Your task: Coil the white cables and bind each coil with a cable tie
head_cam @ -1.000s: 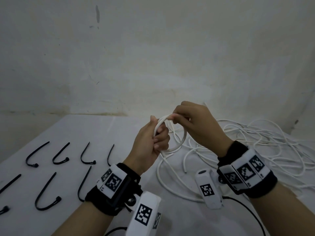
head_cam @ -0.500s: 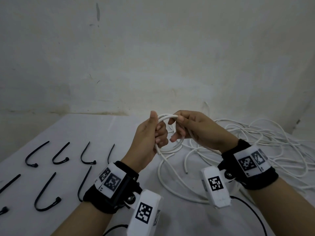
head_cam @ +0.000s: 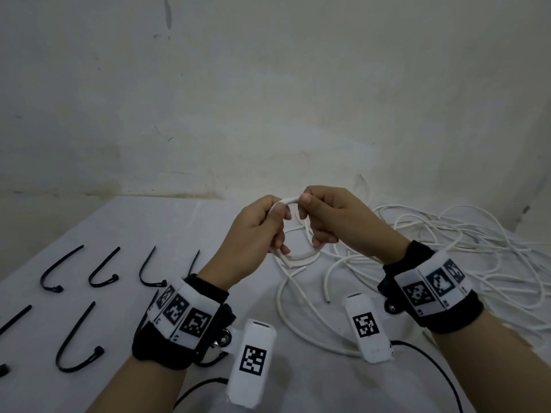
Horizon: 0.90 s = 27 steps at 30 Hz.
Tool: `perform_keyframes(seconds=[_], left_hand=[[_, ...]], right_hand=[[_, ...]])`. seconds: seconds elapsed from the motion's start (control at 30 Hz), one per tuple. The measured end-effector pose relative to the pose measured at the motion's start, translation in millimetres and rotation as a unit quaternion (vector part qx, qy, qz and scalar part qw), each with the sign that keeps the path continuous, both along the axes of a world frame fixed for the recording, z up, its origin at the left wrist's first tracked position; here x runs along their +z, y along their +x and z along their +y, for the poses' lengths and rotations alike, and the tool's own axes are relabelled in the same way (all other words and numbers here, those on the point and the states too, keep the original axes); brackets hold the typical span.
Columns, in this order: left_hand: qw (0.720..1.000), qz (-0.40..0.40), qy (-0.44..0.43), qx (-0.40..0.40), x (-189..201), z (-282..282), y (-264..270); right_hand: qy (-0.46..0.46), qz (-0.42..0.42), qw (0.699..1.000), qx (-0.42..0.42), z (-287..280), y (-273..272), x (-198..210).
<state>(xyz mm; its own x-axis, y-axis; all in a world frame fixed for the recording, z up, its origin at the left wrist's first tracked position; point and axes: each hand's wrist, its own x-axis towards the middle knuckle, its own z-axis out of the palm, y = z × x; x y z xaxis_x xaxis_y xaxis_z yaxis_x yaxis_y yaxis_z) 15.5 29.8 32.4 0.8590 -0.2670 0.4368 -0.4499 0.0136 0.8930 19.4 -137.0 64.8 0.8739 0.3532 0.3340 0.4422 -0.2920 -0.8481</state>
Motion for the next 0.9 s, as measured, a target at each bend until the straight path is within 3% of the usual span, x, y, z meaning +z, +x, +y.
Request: perform_keyframes(seconds=[0.1,0.23,0.37,0.43,0.57,0.67,0.9], left_hand=[[0.999,0.023,-0.019,-0.025,-1,1,0],[0.989,0.091,-0.07,-0.091,-3,-3,1],[0.94,0.177,-0.206,-0.208,-11,0,9],[0.92,0.187,-0.256,-0.23,-19,3,14],[0.877,0.2,-0.36,-0.248,-32,15,27],[0.846,0.187,-0.425,-0.261,-36,29,36],[0.826,0.175,-0.503,-0.187,-34,35,41]], right_hand=[[0.062,0.06,0.994,0.071,-8,-1,-3],[0.058,0.049,0.996,0.051,-7,-1,-7],[0.003,-0.016,1.0,0.021,3,1,-7],[-0.046,-0.068,0.997,-0.013,7,6,-9],[-0.141,-0.164,0.974,-0.062,-11,16,-17],[-0.2,-0.186,0.957,-0.102,-45,22,-23],[-0.258,-0.203,0.932,-0.153,-88,19,-25]])
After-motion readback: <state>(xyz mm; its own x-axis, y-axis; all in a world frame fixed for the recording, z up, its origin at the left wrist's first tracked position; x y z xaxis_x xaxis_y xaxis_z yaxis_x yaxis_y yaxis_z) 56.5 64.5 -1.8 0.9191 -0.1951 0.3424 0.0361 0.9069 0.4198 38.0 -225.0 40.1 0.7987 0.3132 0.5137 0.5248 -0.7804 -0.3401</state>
